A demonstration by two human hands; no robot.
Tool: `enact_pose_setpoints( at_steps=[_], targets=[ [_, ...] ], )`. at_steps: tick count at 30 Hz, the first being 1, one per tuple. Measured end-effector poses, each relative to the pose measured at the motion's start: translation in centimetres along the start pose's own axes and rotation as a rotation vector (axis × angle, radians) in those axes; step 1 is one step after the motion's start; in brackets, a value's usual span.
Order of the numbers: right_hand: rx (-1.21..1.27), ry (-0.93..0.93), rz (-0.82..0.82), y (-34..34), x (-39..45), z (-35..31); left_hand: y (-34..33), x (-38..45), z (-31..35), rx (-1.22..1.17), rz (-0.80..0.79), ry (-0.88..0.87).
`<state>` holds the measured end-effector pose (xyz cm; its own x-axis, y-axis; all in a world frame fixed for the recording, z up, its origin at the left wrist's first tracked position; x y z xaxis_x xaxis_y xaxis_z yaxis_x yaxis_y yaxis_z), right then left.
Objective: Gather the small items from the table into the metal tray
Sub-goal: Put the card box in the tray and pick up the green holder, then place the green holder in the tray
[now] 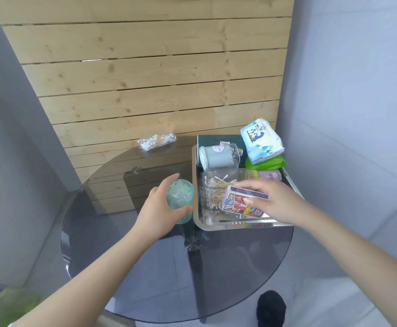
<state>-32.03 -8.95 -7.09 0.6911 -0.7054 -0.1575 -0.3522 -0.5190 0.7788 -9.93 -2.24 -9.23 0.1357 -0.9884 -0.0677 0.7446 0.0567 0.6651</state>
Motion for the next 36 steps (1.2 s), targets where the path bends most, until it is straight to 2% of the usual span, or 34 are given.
enact_pose_setpoints(
  at_steps=[3, 9, 12, 14, 19, 22, 27, 30, 36],
  targets=[
    [-0.108, 0.023, -0.007, -1.0, 0.6, -0.6, -0.1, 0.2, 0.1, -0.010, 0.003, -0.005],
    [-0.236, 0.078, 0.114, -1.7, 0.6, -1.8, -0.6, 0.5, -0.8, -0.028, -0.009, 0.006],
    [-0.442, 0.056, 0.220, -1.4, 0.1, -1.9, -0.8, 0.5, -1.5, -0.039, -0.032, 0.029],
    [-0.480, 0.041, 0.303, -1.1, -0.3, -2.0, -0.9, 0.4, -1.7, -0.035, -0.041, 0.035],
    [-0.269, -0.028, 0.318, -1.1, 0.8, -0.8, -0.9, 0.5, -2.0, -0.050, -0.054, 0.042],
    [-0.274, 0.055, 0.384, -1.8, 0.8, -1.3, -0.8, 0.5, -1.7, -0.049, -0.050, 0.034],
    [-0.152, 0.111, 0.358, -3.4, 0.9, -1.8, -0.6, 0.3, -1.5, -0.063, -0.043, 0.016],
    [-0.063, 0.114, 0.367, -2.9, 0.6, -1.7, -0.1, 0.1, -1.0, -0.083, -0.034, -0.012],
    [-0.054, 0.048, 0.360, -2.2, 0.3, -1.6, 1.2, -0.9, 1.1, -0.098, 0.000, -0.109]
  ],
)
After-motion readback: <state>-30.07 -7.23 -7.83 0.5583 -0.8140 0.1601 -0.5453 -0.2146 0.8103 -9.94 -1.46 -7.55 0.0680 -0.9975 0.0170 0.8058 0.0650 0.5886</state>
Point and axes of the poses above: each hand's wrist, its own x-axis towards the middle knuckle, its own y-axis out of the back of the hand, z = x × y, the point moved 10 cm from there along x, towards the middle knuckle, and after that the axes turned 14 degrees about -z, right-handed, at the moved point
